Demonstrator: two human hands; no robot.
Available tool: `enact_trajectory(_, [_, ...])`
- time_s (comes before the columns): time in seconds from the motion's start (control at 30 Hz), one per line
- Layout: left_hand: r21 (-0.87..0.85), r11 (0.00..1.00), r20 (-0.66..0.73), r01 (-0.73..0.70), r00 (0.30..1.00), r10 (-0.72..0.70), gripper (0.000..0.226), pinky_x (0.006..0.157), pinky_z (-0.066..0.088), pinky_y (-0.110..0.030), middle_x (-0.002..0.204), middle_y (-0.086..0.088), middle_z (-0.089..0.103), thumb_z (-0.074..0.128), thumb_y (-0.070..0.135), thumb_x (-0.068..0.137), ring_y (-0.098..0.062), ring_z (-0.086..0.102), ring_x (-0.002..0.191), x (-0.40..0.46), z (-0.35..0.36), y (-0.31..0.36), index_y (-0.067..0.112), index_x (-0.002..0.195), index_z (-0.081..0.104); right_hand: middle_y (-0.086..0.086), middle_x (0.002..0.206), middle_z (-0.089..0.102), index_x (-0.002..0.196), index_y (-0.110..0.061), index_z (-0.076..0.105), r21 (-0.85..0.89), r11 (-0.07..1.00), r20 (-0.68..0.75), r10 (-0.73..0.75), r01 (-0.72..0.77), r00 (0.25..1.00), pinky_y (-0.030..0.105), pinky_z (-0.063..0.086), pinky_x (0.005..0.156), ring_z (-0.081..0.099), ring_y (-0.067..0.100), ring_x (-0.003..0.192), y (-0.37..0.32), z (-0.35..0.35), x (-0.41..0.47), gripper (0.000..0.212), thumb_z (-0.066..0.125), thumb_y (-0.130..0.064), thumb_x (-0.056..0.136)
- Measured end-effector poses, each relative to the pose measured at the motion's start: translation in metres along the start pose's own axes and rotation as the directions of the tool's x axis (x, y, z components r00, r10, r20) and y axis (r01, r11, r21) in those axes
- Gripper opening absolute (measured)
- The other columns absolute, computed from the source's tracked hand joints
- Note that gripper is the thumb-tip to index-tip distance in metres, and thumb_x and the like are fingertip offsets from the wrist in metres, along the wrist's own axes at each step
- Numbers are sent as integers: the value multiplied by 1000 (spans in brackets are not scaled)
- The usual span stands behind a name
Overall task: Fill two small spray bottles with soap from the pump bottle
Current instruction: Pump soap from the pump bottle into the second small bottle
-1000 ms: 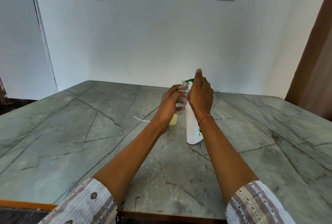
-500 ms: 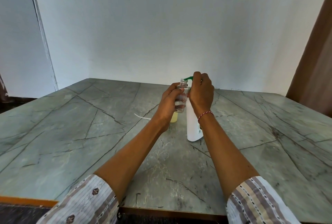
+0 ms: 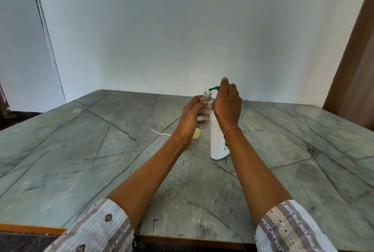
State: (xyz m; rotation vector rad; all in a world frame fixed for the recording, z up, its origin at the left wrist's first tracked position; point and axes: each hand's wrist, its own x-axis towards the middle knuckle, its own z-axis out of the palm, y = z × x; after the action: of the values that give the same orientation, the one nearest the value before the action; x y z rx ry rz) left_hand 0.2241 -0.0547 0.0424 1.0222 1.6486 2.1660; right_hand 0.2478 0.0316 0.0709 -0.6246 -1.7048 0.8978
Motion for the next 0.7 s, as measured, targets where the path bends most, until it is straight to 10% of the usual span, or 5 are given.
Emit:
enact_trajectory(0.2, [-15,1000,-8,-17,1000,17,26,65,47,-20,82,1,58,34,21,98,-12,55,76,1,-1,0,15,114,54,6,89,45,107,-1,49,-93,994,95,-52,61,994,27,31,71,42,19,80,4,-4,2,37,25,-27,98])
enact_trajectory(0.33, [-22,1000,-16,-8,1000,8,29,64,48,-19,82,0,58,34,21,98,-12,56,75,1,-1,0,12,118,53,-9,69,40,106,-3,51,-137,988,53,-68,75,996,5,35,49,41,10,59,3,0,2,31,29,-25,99])
enact_trajectory(0.7, [14,1000,-14,13,1000,-13,32,68,49,-23,85,-1,59,34,23,98,-13,57,80,2,-1,-2,11,122,52,-12,63,36,95,-10,47,-30,999,20,-13,14,1000,10,31,42,39,4,52,0,0,-1,23,30,-25,100])
